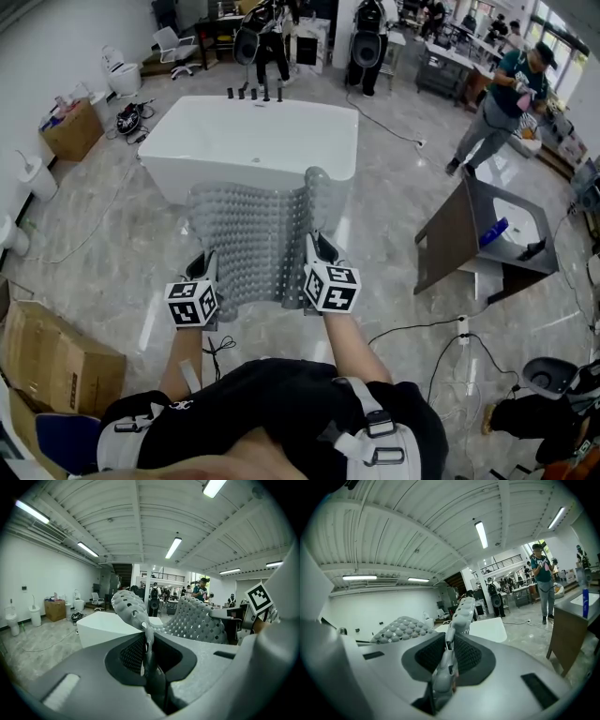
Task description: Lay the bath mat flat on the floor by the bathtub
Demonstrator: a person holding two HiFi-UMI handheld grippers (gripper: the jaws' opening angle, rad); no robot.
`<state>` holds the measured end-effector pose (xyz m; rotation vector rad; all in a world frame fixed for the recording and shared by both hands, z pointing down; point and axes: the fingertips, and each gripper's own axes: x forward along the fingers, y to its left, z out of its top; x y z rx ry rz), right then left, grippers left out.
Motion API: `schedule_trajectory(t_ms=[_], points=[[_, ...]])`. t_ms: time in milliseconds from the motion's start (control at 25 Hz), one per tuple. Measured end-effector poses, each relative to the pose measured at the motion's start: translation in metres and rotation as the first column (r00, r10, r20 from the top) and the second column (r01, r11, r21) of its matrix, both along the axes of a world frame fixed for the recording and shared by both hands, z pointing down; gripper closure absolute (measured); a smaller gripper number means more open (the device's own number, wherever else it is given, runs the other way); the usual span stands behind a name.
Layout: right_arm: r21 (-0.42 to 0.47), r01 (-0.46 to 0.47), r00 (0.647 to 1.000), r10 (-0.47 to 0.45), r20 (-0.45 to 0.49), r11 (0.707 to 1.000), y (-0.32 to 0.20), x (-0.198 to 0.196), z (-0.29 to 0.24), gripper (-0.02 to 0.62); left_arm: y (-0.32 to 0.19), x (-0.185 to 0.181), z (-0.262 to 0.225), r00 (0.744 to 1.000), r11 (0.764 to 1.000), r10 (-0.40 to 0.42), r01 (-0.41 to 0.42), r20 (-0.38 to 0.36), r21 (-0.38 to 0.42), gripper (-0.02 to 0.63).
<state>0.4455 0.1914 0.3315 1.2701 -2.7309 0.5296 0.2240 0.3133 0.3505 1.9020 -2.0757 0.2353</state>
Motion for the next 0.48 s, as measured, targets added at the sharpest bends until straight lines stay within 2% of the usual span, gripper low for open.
schedule_trajectory(t_ms=[280, 480], points=[[0.022, -0.027, 1.000, 0.027, 0.001, 0.999, 0.003, -0.021, -0.001, 0.537, 0.004, -0.021, -0.001, 0.999, 0.998, 0.050, -0.050, 0.013, 0.025, 0.563], [-0.006, -0.025, 1.000, 0.025, 0.001, 1.000, -0.001, -0.029, 0.011, 0.538, 0.008, -0.034, 0.003, 0.999, 0.999, 0.041, -0.041, 0.029, 0.008, 0.563]])
